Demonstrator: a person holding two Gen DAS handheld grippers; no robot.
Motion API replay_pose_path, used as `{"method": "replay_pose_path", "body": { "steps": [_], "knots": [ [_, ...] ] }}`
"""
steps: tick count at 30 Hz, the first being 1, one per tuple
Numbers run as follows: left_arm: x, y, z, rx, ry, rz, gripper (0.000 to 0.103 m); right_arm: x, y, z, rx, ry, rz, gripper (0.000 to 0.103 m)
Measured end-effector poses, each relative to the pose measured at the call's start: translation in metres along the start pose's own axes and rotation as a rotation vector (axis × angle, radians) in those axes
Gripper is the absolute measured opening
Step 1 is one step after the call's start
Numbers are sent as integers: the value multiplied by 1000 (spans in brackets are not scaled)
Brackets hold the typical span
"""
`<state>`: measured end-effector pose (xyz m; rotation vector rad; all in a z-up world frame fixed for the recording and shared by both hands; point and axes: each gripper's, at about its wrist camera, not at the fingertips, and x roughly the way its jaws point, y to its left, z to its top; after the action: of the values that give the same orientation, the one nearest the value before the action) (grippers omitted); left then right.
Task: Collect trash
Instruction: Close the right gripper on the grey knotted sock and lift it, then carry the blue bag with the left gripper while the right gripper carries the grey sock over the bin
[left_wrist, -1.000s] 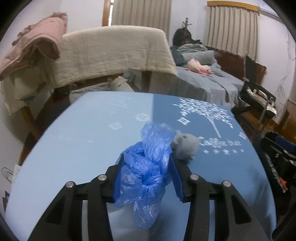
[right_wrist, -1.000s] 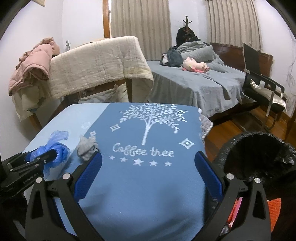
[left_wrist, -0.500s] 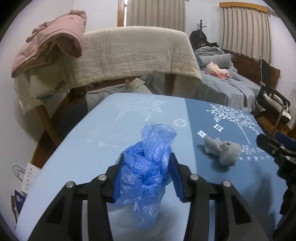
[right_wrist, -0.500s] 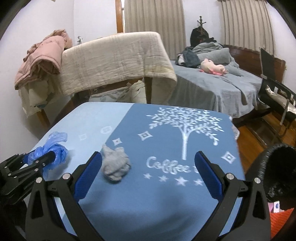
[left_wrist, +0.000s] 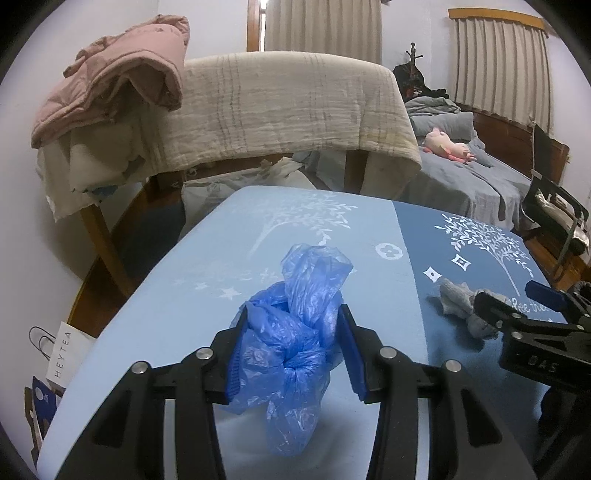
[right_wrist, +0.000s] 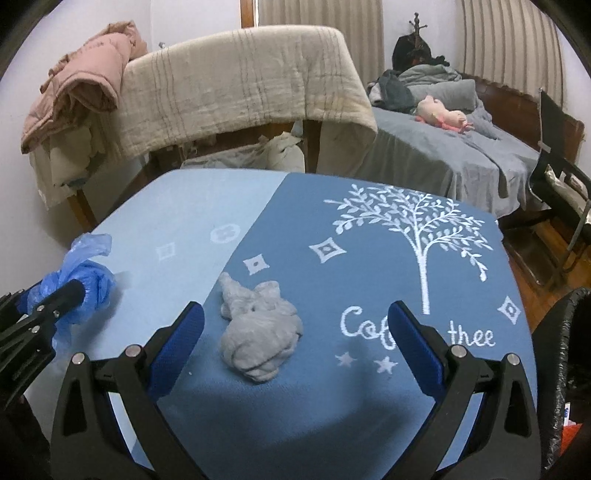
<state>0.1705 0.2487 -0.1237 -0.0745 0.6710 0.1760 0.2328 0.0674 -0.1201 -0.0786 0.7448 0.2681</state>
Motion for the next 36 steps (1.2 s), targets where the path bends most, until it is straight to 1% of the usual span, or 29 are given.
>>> {"method": "replay_pose_path", "body": {
  "steps": [1, 2, 4, 5, 6, 7, 8, 9, 10, 11, 14, 17, 22, 30, 36],
  "knots": [
    [0, -1, 0, 0, -1, 0, 45, 2, 0, 0, -1, 11, 1, 89],
    [0, -1, 0, 0, -1, 1, 45, 5, 2, 1, -1, 25, 4, 83],
    [1, -1, -1, -1, -1, 3, 45, 9, 3, 0, -2, 43, 12, 80],
    [1, -1, -1, -1, 0, 3, 45, 11, 3, 0, -1, 52, 18, 75],
    [1, -1, -1, -1, 0, 3, 45, 12, 3, 0, -1, 60, 23, 66],
    [2, -2, -1, 1, 1, 4, 45, 14, 3, -1, -2, 66, 29, 63],
    [2, -1, -1, 1, 1, 4, 45, 15, 3, -1, 0, 78, 53, 56],
    [1, -1, -1, 2, 2, 4, 45, 16, 3, -1, 3, 83, 69, 48],
    [1, -1, -1, 3, 3, 4, 45, 16, 3, -1, 7, 87, 89, 43],
    [1, -2, -1, 4, 4, 4, 45, 16, 4, -2, 8, 89, 101, 42],
    [1, -4, -1, 8, 2, 3, 45, 11, 5, -2, 9, 79, 102, 39],
    [-1, -7, -1, 13, -2, 1, 45, 1, 0, -3, 28, 48, 106, 39],
    [-7, -16, 4, 19, -18, -12, 45, -15, -6, 0, 15, 14, 82, 39],
    [-30, -49, 13, 60, -63, -56, 45, -48, -30, 0, 37, -36, 61, 39],
    [-49, -74, 18, 69, -89, -94, 45, -77, -52, -2, 62, -73, 43, 39]
  ]
}}
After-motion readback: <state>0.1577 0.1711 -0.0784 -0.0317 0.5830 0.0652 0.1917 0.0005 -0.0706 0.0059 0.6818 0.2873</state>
